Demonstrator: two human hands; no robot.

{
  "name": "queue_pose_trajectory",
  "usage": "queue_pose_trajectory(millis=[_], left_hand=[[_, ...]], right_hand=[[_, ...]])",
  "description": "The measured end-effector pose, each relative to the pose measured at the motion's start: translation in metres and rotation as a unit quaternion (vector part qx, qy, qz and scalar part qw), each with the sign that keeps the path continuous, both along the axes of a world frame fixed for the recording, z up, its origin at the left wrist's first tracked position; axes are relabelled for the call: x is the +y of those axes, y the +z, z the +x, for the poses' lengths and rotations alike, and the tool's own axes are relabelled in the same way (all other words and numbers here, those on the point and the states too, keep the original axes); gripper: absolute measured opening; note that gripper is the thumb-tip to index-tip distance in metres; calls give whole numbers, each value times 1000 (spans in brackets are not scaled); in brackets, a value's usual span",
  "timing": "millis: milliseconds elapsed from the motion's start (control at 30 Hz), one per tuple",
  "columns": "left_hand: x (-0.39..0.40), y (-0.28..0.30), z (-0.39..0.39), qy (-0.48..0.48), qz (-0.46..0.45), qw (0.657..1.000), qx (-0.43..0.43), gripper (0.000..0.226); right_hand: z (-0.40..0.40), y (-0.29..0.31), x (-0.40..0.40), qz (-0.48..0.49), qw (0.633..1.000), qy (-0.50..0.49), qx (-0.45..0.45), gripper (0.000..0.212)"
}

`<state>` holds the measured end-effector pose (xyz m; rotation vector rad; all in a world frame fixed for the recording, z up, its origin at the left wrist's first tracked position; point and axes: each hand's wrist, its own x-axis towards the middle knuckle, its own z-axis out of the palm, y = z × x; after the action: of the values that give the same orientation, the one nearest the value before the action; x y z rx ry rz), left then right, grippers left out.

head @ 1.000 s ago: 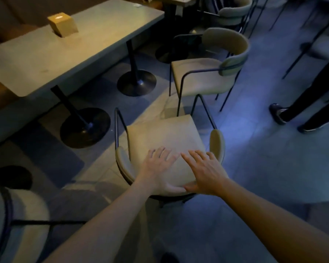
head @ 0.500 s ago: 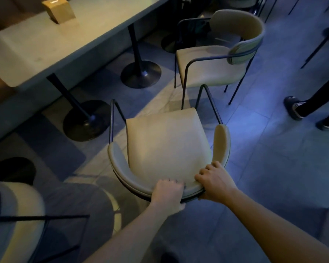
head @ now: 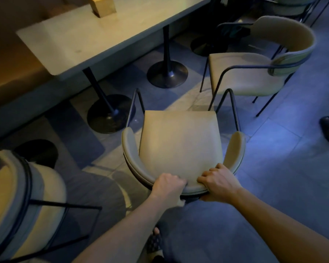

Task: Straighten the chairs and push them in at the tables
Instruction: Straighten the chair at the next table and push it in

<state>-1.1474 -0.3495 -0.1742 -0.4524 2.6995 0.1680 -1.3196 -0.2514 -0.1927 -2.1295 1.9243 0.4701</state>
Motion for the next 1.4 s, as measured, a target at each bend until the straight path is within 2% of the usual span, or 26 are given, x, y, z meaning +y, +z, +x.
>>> queue_pose_trajectory(millis=[200,533,800,933,1033,1133,1200,1400], left_hand=[[-69,1,20,13,-9,1000,-12,52],[-159,-2,39,58,-24,998,-20,51],[-206,-6,63,86,-34,995,-23,53],[-209,-11,69,79,-32,996,-25,52],[-205,-6,68,99,-24,995,-8,74],[-201,4,64,112,-29,993,14,108],[-200,13,55,111,-49,992,25,115],[-189,49,9,132,-105,985,41,119]], right_hand=[[20,1,-74,-20,999,24,-10,49],[34,10,-180,12,999,41,-17,51],[54,14,-238,21,997,71,-19,49],[56,13,-239,25,996,78,-20,51],[56,10,-235,-1,998,67,-20,66],[54,14,-236,-44,997,53,-42,99],[47,23,-237,-84,994,48,-52,108],[-3,56,-220,-146,986,34,-70,110]])
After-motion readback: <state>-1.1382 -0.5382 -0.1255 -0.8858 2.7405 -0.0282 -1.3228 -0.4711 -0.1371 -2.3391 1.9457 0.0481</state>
